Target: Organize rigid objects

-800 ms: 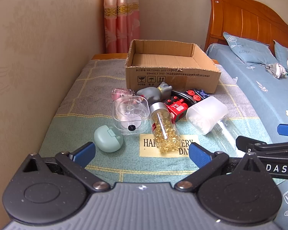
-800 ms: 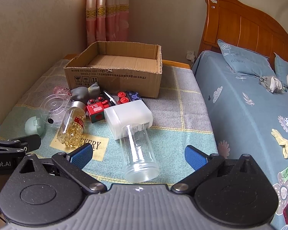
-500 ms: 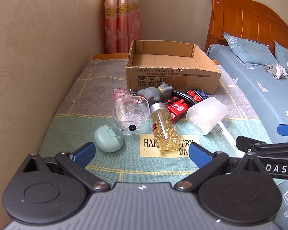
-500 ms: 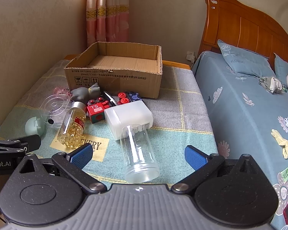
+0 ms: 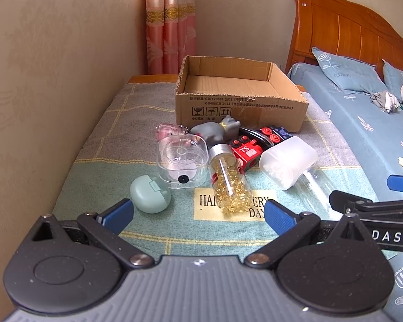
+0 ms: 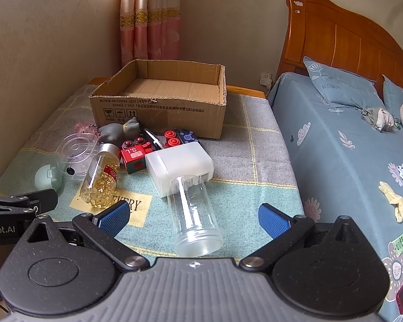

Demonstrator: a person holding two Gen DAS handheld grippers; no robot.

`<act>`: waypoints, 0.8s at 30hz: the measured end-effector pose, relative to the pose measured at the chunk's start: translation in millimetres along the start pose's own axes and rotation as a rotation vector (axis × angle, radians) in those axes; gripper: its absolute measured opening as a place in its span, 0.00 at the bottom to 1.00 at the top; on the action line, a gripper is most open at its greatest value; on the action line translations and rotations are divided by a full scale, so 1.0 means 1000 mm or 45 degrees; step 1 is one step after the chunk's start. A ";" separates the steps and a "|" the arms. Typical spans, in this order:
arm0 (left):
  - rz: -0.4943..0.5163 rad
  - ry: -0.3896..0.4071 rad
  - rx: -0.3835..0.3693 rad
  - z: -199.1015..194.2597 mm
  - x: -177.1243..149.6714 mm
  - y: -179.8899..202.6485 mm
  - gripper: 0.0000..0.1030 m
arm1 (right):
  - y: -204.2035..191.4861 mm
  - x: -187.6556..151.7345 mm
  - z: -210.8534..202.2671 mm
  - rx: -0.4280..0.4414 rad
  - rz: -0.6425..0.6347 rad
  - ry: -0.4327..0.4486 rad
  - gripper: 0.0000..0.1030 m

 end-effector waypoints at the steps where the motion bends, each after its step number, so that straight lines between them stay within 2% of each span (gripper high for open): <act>1: -0.002 -0.001 -0.002 0.000 0.000 0.000 0.99 | 0.000 0.000 0.000 0.000 0.001 0.000 1.00; 9: 0.008 0.006 -0.014 0.001 0.002 -0.001 0.99 | -0.001 0.000 0.000 0.009 -0.003 0.014 1.00; 15: 0.061 0.007 -0.040 0.001 0.004 0.001 0.99 | -0.002 0.003 0.001 0.052 -0.035 0.044 1.00; 19: 0.110 0.032 -0.041 0.000 0.007 0.001 0.99 | 0.000 0.004 0.000 0.097 -0.074 0.107 1.00; 22: 0.126 0.045 -0.064 0.000 0.009 -0.003 0.99 | 0.006 0.000 0.008 0.095 -0.100 0.099 1.00; 24: 0.118 0.090 -0.071 -0.001 0.012 -0.009 0.99 | 0.010 -0.005 0.015 0.103 -0.102 0.088 1.00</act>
Point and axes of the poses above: each gripper's, at about its wrist camera, not at the fingertips, and z roughly the way its jaws point, y to its right, x to its top, the point moved 9 cm from there along z, roughly the way its jaws point, and after that the axes turned 8 degrees about -x, right-handed, at the moved point
